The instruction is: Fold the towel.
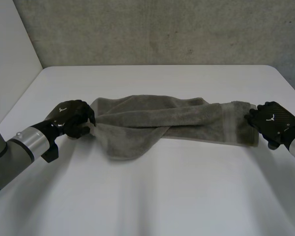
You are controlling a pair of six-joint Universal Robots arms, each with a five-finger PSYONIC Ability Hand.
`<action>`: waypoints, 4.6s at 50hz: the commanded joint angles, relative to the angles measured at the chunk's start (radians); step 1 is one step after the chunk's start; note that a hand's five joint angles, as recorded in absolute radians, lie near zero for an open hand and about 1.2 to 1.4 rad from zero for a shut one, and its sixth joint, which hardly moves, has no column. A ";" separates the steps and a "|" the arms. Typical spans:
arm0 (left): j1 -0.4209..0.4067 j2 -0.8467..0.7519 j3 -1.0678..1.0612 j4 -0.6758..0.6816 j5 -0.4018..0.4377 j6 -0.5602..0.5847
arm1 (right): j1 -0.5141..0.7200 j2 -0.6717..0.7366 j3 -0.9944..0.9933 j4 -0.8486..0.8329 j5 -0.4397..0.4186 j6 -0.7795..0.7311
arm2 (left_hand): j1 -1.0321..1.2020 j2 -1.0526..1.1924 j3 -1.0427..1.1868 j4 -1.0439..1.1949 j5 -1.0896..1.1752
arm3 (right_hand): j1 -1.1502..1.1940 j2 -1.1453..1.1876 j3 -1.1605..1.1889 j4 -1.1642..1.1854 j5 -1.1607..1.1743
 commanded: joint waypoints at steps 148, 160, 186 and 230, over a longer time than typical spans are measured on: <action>0.002 0.011 -0.018 -0.006 0.003 -0.090 | 0.071 0.297 -0.260 -0.045 0.037 0.242 | 0.151 0.078 0.052 0.035 0.139 | 0.258 0.252 0.247 0.245 0.265; 0.003 0.009 -0.018 -0.006 0.006 -0.090 | 0.071 0.325 -0.296 -0.017 0.040 0.244 | 0.151 0.078 0.052 0.035 0.139 | 0.247 0.241 0.236 0.234 0.254; 0.000 0.009 -0.017 -0.006 0.006 -0.090 | 0.082 0.294 -0.372 0.061 0.024 0.411 | 0.151 0.078 0.052 0.035 0.139 | 0.950 0.944 0.939 0.937 0.957; 0.098 0.115 0.341 -0.150 -0.011 -0.492 | 0.266 0.137 -0.955 0.761 0.200 0.567 | 0.151 0.078 0.052 0.035 0.139 | 0.950 0.944 0.939 0.937 0.957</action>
